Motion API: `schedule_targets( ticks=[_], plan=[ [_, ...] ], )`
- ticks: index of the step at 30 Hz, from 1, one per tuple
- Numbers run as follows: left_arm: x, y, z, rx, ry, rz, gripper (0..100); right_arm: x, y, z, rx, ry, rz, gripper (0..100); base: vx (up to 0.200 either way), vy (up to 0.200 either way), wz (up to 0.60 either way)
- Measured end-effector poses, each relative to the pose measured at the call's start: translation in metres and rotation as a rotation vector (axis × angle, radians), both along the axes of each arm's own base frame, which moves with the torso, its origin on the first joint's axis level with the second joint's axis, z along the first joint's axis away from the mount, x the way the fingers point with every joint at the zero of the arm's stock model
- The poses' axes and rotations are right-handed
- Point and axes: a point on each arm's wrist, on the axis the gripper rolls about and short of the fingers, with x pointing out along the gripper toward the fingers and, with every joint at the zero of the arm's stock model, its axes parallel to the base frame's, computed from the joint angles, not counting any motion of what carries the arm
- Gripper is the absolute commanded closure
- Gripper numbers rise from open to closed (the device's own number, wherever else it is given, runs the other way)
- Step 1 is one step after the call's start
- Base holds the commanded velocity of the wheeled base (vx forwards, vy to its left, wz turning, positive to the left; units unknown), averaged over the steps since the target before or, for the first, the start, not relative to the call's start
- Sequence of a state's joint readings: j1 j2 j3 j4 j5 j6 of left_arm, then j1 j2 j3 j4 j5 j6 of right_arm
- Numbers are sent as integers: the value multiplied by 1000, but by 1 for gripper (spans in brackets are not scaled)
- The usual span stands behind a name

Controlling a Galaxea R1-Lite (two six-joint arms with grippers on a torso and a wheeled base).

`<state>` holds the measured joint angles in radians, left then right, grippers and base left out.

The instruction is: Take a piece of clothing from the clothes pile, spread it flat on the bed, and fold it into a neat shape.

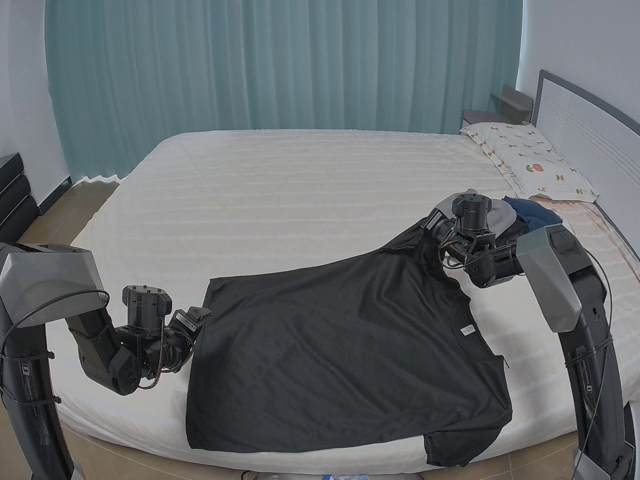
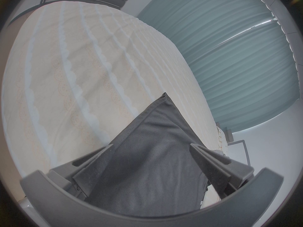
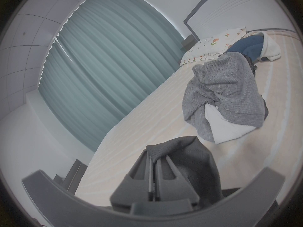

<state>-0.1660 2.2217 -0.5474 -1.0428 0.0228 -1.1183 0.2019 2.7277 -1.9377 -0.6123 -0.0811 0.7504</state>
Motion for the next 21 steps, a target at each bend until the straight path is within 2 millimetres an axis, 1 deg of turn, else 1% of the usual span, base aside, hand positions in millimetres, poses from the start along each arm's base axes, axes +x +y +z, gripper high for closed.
schedule_targets(
  ticks=[6, 8, 11, 15, 21],
  plan=[
    [-1, 0, 0, 1, 3, -1, 0, 6, 2, -33, -15, 33, -2, 0, 0, 0, 0],
    [-1, 0, -1, 1, 4, -2, 0, 7, -2, -39, -29, 44, -7, 0, 0, 0, 0],
    [-1, 0, -1, 1, 4, -2, 0, 8, -10, -42, -54, 48, -15, 0, 0, 0, 0],
    [-1, 0, -1, 1, 5, -2, 0, 4, -21, -49, -100, 78, -8, 0, 0, 0, 0],
    [-1, 0, -1, 1, 6, -2, 0, -6, -36, -46, -122, 108, 37, 0, 0, 0, 0]
  ],
)
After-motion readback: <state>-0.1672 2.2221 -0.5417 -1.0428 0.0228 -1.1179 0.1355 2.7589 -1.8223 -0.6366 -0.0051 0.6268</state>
